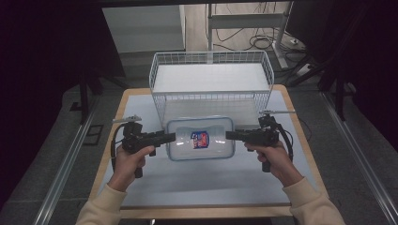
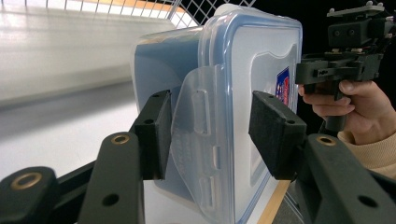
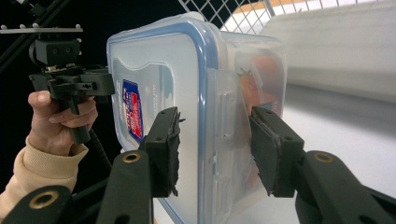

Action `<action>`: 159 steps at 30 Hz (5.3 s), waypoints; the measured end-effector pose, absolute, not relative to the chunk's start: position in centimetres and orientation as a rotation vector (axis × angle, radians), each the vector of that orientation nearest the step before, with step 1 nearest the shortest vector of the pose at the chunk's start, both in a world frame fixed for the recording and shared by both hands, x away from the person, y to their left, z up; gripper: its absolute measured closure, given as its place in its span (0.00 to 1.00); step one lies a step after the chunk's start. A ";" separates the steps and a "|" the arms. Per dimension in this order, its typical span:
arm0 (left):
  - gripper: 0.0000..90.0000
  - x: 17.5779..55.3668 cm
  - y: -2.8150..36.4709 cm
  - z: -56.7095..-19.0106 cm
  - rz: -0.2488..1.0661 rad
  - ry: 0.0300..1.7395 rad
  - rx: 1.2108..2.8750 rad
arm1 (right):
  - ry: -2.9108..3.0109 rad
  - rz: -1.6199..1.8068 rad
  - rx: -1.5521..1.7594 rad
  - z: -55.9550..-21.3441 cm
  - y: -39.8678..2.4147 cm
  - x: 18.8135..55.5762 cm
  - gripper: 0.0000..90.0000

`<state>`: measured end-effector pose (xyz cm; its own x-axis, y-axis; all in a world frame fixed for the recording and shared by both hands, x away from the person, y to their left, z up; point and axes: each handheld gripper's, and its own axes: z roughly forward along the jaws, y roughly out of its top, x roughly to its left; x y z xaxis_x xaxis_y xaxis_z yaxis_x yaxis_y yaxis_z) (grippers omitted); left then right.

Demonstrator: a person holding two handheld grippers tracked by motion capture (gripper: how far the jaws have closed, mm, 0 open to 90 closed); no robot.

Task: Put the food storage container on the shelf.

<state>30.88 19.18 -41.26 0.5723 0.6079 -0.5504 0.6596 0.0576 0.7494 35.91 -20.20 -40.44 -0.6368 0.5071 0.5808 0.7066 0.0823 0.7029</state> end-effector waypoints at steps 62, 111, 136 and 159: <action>0.56 38.9 17.7 -32.3 -0.005 0.974 1.621 | -2.237 -1.757 -1.216 -31.1 -21.8 41.4 0.60; 0.55 50.1 17.5 -31.2 -0.068 1.052 1.570 | -2.185 -1.671 -1.355 -29.3 -21.8 52.0 0.58; 0.46 53.4 16.4 -33.2 -0.087 1.258 1.460 | -2.059 -1.620 -1.774 -30.2 -19.7 53.6 0.50; 0.34 48.5 17.6 -31.6 0.075 1.149 1.528 | -2.215 -1.742 -1.552 -29.2 -22.7 50.1 0.42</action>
